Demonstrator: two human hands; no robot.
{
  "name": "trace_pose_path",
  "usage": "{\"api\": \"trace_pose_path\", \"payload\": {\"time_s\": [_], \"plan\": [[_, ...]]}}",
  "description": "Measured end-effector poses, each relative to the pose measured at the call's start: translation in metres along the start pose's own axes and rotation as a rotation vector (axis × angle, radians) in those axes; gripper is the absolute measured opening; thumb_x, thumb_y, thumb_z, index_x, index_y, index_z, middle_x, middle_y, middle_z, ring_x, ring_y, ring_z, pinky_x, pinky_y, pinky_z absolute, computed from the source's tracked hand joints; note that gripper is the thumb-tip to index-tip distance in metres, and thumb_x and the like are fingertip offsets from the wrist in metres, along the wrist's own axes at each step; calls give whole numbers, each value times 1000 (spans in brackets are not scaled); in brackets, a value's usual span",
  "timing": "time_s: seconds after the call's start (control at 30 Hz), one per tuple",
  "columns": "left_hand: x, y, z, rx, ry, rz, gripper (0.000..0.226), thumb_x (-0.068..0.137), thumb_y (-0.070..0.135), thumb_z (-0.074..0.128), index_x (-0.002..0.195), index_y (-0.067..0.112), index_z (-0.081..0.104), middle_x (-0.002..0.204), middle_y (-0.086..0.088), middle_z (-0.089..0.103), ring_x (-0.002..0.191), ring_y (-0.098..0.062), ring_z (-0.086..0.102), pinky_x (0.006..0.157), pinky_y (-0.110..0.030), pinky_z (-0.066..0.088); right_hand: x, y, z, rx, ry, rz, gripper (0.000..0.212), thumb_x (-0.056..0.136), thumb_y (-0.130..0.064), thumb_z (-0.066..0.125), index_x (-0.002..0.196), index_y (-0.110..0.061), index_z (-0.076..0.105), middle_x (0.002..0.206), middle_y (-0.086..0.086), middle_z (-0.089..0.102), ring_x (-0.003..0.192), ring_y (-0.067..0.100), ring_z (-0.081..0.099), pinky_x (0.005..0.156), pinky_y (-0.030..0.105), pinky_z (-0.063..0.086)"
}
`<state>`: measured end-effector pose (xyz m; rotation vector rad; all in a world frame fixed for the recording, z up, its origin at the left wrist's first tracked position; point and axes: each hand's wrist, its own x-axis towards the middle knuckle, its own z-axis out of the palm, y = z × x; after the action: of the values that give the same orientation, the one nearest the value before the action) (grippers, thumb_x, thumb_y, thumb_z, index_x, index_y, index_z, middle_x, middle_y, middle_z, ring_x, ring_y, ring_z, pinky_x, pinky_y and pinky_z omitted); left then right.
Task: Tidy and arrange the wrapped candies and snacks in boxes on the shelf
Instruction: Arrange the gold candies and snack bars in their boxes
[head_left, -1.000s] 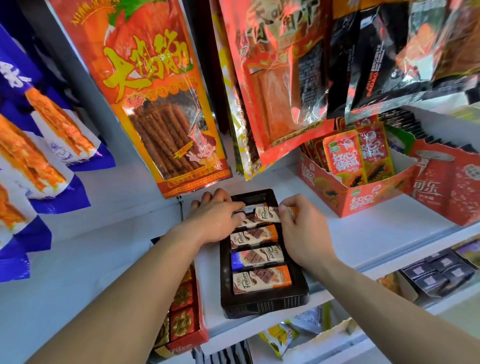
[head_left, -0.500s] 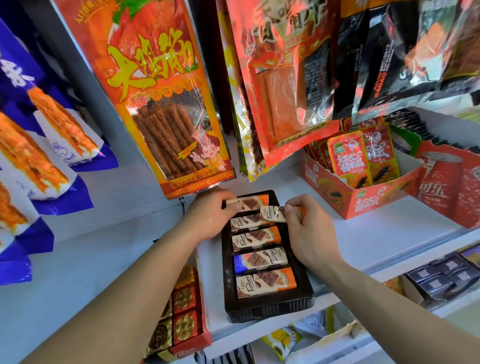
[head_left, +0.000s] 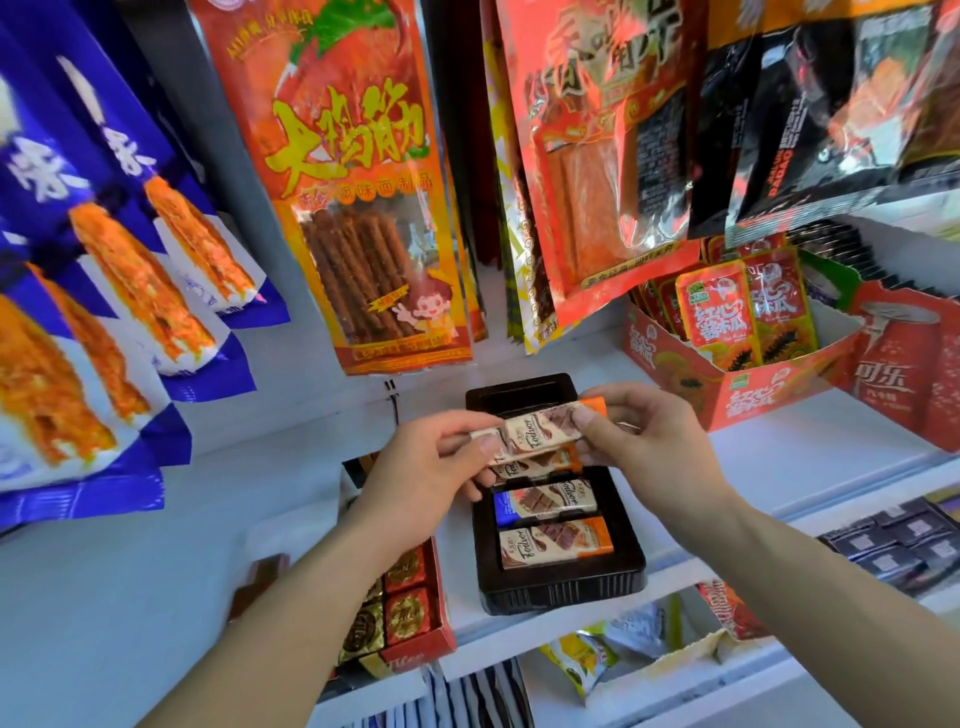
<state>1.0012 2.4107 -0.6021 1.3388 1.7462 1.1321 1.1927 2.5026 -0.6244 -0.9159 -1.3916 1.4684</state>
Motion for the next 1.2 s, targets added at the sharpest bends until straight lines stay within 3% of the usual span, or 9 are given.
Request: {"api": "trace_pose_path", "payload": {"time_s": [0.23,0.33,0.43,0.53,0.63,0.77,0.87,1.1,1.2], "plan": [[-5,1,7,-88,-14,12,28,99,10,57,126,14,64,94,-10,74,71,-4,62,63,-19,51,3,2,5,-40,-43,50,14,89,-13,72,99,-4,69,86,13,69,60,16,68,62,29,60],[-4,0,5,-73,-34,10,29,99,10,55,126,16,65,86,0,74,70,-3,62,63,-17,49,6,0,3,-33,-69,72,22,89,-13,72,107,-5,64,77,11,67,54,14,64,58,32,60],[-1,1,5,-6,-67,13,35,99,12,56,131,26,59,102,9,75,85,-3,67,70,-19,50,12,-5,-3,-60,-109,69,26,87,-13,73,112,-9,65,77,8,62,55,13,60,59,28,60],[5,2,4,379,75,26,39,98,29,58,136,34,53,121,20,64,116,-3,57,91,-24,46,27,-4,-5,-84,-11,49,24,87,-14,75,108,-4,69,68,2,63,55,13,59,59,26,59],[7,2,8,784,80,-17,48,96,46,54,142,34,46,142,9,52,133,-17,41,107,-38,35,47,0,2,-114,95,44,25,86,-16,77,106,-4,69,64,-1,64,53,11,60,58,28,60],[8,-1,15,971,39,-38,53,94,57,50,143,38,43,144,10,49,134,-18,37,106,-43,29,69,6,19,-313,112,7,22,84,-22,79,101,-9,72,77,6,68,57,9,60,51,24,48],[9,1,14,1010,39,-25,55,92,60,50,142,37,46,141,10,52,131,-18,39,104,-42,29,75,10,27,-562,109,-53,22,80,-30,81,96,-17,74,82,-4,66,77,11,63,65,24,44],[3,0,17,1008,7,5,54,93,60,48,141,36,47,137,8,51,129,-18,41,104,-42,28,81,8,19,-841,11,-7,25,77,-43,81,90,-21,78,78,-9,67,80,17,66,73,37,57],[1,-1,16,989,-8,10,54,93,60,49,142,36,47,137,8,51,130,-18,42,105,-43,28,74,10,22,-968,13,-78,29,80,-45,77,100,-24,76,82,-6,67,87,20,68,72,33,55]]}}
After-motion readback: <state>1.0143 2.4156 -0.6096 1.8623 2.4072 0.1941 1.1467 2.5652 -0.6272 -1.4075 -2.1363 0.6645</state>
